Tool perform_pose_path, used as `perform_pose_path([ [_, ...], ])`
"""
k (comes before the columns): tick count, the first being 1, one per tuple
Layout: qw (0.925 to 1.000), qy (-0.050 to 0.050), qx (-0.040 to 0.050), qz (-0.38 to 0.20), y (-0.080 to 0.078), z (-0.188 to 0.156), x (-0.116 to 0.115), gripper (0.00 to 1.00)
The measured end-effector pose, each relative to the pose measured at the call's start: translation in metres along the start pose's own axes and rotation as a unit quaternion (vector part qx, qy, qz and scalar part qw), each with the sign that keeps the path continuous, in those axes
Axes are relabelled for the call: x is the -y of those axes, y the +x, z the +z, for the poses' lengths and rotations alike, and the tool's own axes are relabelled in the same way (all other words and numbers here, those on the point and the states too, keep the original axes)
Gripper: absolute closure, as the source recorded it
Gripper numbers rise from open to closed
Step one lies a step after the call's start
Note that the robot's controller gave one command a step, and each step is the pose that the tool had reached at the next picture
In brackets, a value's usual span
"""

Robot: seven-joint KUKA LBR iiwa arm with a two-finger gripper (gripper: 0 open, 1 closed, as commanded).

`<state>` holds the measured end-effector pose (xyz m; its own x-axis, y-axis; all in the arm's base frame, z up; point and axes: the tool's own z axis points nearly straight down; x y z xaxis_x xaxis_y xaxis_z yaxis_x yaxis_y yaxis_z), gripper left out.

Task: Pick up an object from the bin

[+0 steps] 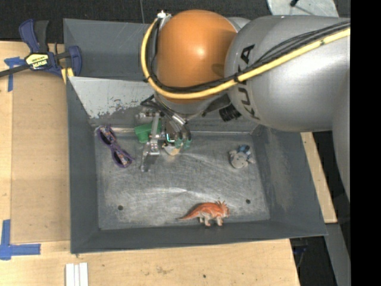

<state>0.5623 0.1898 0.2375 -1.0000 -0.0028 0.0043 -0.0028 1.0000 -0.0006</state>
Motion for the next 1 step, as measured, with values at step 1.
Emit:
perform_pose_path([
  [1, 1.0, -0.001, 0.0037, 0.001, -0.0017, -0.0041, 0.0006, 0.0],
])
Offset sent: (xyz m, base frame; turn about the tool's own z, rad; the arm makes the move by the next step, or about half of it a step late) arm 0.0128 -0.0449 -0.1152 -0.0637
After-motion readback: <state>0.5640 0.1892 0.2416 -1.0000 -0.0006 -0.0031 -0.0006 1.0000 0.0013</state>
